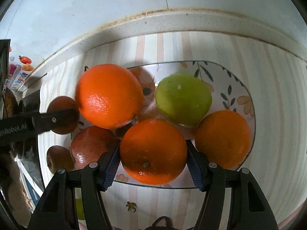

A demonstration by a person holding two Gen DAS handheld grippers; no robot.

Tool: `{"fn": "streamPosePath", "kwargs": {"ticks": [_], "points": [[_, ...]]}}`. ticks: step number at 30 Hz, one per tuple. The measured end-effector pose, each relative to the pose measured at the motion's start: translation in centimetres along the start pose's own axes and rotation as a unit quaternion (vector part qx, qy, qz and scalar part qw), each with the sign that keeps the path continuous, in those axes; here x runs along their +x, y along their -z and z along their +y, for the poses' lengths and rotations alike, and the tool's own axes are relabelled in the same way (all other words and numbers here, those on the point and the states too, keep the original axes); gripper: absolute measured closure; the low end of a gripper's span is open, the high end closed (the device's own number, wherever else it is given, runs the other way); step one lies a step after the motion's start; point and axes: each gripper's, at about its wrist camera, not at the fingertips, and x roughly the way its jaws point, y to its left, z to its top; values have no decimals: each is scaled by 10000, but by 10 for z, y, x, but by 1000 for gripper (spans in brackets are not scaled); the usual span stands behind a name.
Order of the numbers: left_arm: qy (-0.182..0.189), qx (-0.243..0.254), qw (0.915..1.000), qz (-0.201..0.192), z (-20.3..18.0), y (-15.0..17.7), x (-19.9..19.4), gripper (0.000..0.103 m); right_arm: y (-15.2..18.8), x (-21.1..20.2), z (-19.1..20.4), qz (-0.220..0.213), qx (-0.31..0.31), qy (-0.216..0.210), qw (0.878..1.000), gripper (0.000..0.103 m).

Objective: Organize fruits
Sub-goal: 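Set both held fruits onto the floral plate and open both tools, then lift both open tools away from the plate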

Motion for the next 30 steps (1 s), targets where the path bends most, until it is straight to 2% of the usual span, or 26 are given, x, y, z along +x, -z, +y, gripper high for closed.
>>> {"fn": "streamPosePath", "kwargs": {"ticks": [4,9,11,13,14,16,20,22,25,27,30], "points": [[123,-71,9999,40,-1,5,6,49,-2,8,2,106,13,-9,9999,36],[11,-17,10000,4,-5,6,1,48,0,8,1,205,53,-19,9998,36],[33,-17,10000,-79,-7,8,-6,34,0,10,0,280,95,-23,9996,34],[-5,26,9999,-159,-14,8,-8,22,-1,7,-2,280,177,-69,9994,26],[-45,80,9997,-210,-16,11,-13,17,-1,4,-2,279,199,-98,9994,15],[-130,156,9993,-319,-19,17,-20,17,0,-6,-5,249,213,-184,9993,12],[-431,291,9964,-670,-25,36,-36,16,6,-29,-10,83,71,96,9999,8],[-571,337,9942,-846,-26,46,-44,16,12,-41,-11,-58,-10,314,9995,8],[-621,351,9929,-955,-26,63,-55,16,23,-58,-17,-226,1,434,9988,8],[-798,516,9887,-1158,-27,74,-70,16,27,-71,-21,-311,7,417,9986,8],[-861,664,9854,-1309,-33,87,-84,16,35,-91,-25,-498,-44,521,9974,8]]}}
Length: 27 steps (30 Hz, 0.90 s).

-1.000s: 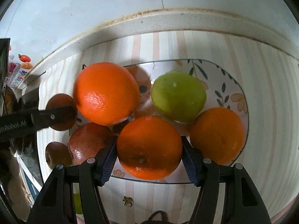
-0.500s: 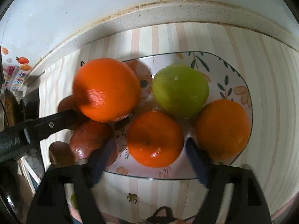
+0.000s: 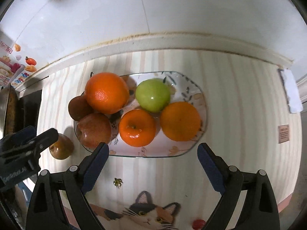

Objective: Organize fruits
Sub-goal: 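Lift both open tools away from the plate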

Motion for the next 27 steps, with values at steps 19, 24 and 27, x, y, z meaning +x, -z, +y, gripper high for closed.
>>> {"fn": "streamPosePath", "kwargs": {"ticks": [19,24,27], "points": [[179,128,9954,-933,-25,71,-108,16,79,-117,-2,-887,-51,-87,9960,8],[182,134,9926,-1195,-25,88,-138,16,96,-156,1,-1243,-124,-78,9921,8],[181,125,9906,-1347,-25,96,-155,16,106,-177,5,-1413,-180,-96,9898,8]]}}
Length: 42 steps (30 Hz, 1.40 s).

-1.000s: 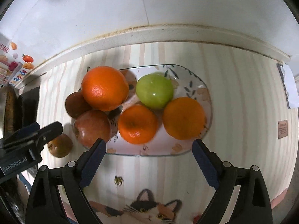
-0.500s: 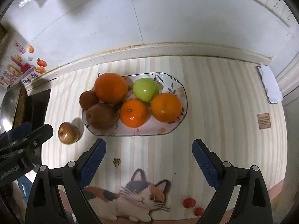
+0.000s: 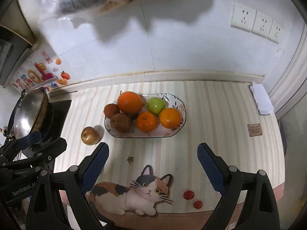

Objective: Organize fruits
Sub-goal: 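Lift both open tools away from the plate, then grasp the green apple with the left tool while the right tool grasps the brown apple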

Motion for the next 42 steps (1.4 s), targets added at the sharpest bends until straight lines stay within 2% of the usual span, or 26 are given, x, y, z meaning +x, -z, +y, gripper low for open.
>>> {"fn": "streamPosePath", "kwargs": {"ticks": [8,15,18,22,25,30,35,42], "points": [[93,-76,9996,-272,0,8,-33,16,15,-36,7,-213,53,-130,9997,8],[49,-109,9998,-139,2,13,-23,16,19,-41,-8,-214,351,-251,9988,8],[13,-205,9996,170,10,18,0,16,20,-27,-29,-35,652,-240,9976,8],[-94,-409,9973,607,24,27,36,16,31,8,-70,452,1234,-275,9909,8],[-161,-627,9930,990,38,37,67,16,47,39,-101,799,1558,-41,9845,8],[-311,-877,9835,1553,57,57,117,16,87,89,-149,1447,2240,0,9638,8],[-325,-1227,9668,2219,76,78,172,16,120,130,-166,1832,2596,8,9482,9],[-362,-1115,9589,2583,74,91,213,16,133,160,-160,2061,2644,-55,9421,11]]}}
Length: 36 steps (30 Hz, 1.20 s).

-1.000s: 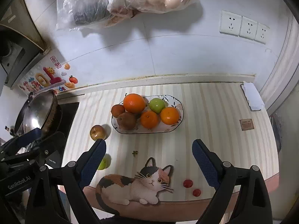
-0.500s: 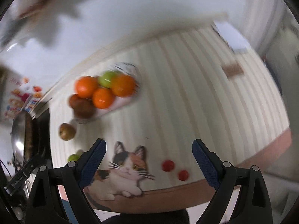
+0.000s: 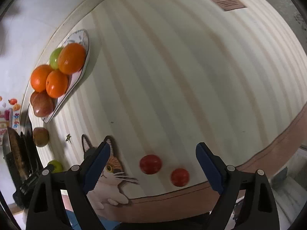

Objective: Organize fruits
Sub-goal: 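Grasp the green apple with the left tool while the right tool grasps the brown apple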

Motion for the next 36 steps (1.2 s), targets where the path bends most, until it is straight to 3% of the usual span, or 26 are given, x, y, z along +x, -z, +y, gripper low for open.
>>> {"fn": "streamPosePath", "kwargs": {"ticks": [2,6,11,15,20,24,27,32,36], "points": [[-7,4,10000,-45,-1,0,6,42,0,3,11,18,-160,20,9999,12],[36,-237,9992,-324,8,1,3,43,-2,3,47,45,-546,2,9985,16],[65,-515,9979,-375,34,9,-1,43,2,1,112,120,-1331,-76,9910,17],[55,-860,9955,-387,67,20,-4,43,6,8,197,293,-2155,-412,9752,17],[95,-1301,9908,-348,102,27,-3,43,24,28,317,491,-3216,-732,9428,17],[199,-1453,9886,-354,112,29,-5,43,37,63,393,579,-3834,-527,9202,18],[232,-1466,9883,-348,114,25,-6,43,44,98,430,707,-4196,-101,9049,18],[353,-1463,9881,-322,125,13,-7,43,52,134,448,895,-4502,438,8873,21],[441,-1421,9884,-317,147,4,-2,43,54,144,451,804,-4699,657,8766,32]]}}
